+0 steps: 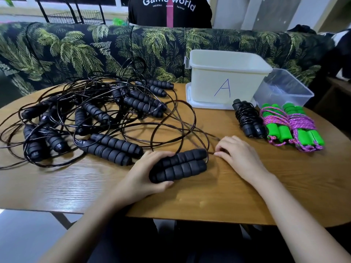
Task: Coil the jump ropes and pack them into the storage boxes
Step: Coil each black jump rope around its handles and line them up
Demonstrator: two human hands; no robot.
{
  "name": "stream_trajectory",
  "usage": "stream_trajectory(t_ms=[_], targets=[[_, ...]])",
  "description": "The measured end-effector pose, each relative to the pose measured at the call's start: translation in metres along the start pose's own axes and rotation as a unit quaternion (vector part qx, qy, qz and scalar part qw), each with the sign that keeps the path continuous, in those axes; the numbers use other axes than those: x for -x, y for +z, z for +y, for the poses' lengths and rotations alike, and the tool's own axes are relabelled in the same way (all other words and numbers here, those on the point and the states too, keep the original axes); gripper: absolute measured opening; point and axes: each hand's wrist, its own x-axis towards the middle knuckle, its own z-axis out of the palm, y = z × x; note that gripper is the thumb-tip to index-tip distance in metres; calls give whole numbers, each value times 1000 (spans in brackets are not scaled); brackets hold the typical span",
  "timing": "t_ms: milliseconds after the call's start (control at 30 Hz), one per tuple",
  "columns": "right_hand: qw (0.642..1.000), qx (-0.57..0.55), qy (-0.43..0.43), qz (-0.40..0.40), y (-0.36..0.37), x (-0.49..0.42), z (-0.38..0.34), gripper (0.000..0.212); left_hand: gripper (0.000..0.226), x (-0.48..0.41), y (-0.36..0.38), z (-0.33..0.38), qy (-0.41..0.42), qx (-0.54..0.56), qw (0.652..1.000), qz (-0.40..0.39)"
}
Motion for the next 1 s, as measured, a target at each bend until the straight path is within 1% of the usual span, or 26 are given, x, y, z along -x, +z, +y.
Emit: stream_trajectory(t_ms=[33, 100, 233, 367, 400, 433, 500, 533, 567, 600, 633, 667, 733, 833, 1000], targets=[[999, 32, -12, 11, 1, -4, 3, 13, 64, 1, 0, -1, 4, 9, 1000, -12], [997, 70, 14, 31, 2, -14, 10, 14, 65, 0, 0, -2, 12, 0, 999, -32], [989, 94, 95, 66, 5, -32, 24, 11, 64, -14, 1, -9, 12, -56, 998, -18], [982, 96, 147, 65, 1, -38, 35, 10, 65, -41, -3, -20, 2, -85, 996, -20], [984, 77, 141, 80, -1, -36, 36, 7, 65, -46, -3, -22, 3, -82, 996, -28], [987, 50, 112, 104, -2, -34, 34, 6, 65, -51, -2, -23, 8, -81, 996, -34], [990, 1, -5, 138, -5, -28, 23, 16, 65, -54, -1, -27, 19, -82, 996, -36], [988, -13, -72, 133, -5, -25, 18, 22, 65, -54, -1, -28, 23, -80, 996, -35], [985, -16, -128, 110, -4, -23, 14, 26, 64, -54, 0, -28, 27, -78, 996, -32], [983, -7, -166, 77, -1, -22, 12, 25, 64, -54, 0, -29, 30, -76, 996, -30], [982, 2, -185, 47, 2, -21, 11, 21, 64, -54, 0, -29, 33, -75, 996, -29], [982, 7, -185, 26, 6, -21, 11, 18, 65, -53, 1, -29, 35, -71, 996, -27], [988, -11, -155, 6, 12, -19, 12, 14, 66, -52, 1, -29, 34, -66, 997, -25], [990, -42, -137, 16, 16, -17, 13, 7, 68, -51, 0, -28, 27, -66, 997, -26], [989, -83, -120, 3, 15, -16, 16, 5, 69, -51, 0, -25, 21, -61, 998, -24]])
